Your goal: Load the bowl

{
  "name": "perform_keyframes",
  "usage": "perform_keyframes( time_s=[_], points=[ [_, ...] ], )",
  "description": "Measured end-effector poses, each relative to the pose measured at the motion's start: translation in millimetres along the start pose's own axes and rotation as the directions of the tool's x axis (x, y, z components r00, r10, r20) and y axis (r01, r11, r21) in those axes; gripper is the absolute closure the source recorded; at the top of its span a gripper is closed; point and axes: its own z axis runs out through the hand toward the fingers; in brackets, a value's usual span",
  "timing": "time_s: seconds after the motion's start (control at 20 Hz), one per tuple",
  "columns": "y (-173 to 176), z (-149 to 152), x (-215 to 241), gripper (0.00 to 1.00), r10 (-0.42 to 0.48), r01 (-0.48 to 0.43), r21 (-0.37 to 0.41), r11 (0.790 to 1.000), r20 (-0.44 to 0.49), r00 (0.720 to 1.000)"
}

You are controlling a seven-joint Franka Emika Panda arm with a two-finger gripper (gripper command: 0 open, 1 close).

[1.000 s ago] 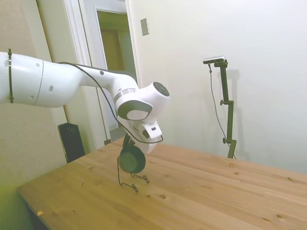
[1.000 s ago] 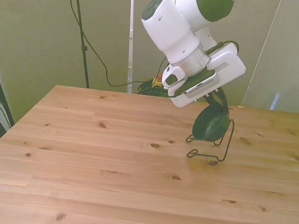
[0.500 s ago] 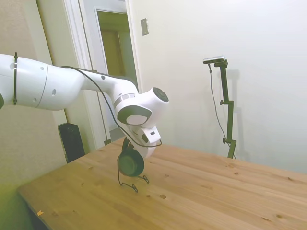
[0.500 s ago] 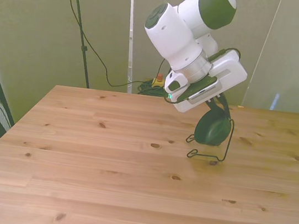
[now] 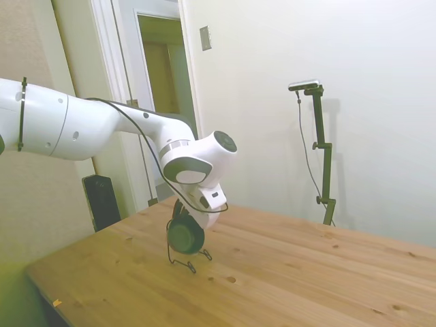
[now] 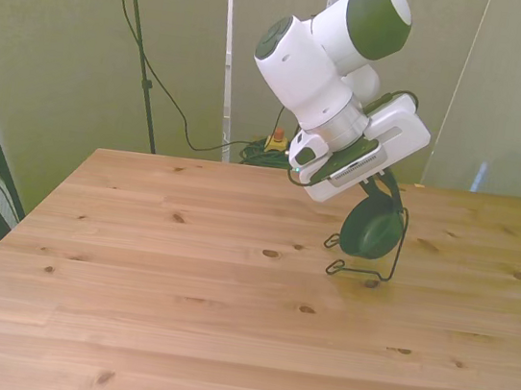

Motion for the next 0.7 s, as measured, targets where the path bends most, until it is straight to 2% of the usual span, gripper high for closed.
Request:
perform_keyframes(
  time_s=[0.7],
  points=[
    [10.7,8.7,7.6,1.00,-0.014,0.014,0.035,0.999,0.001,1.000]
  ],
)
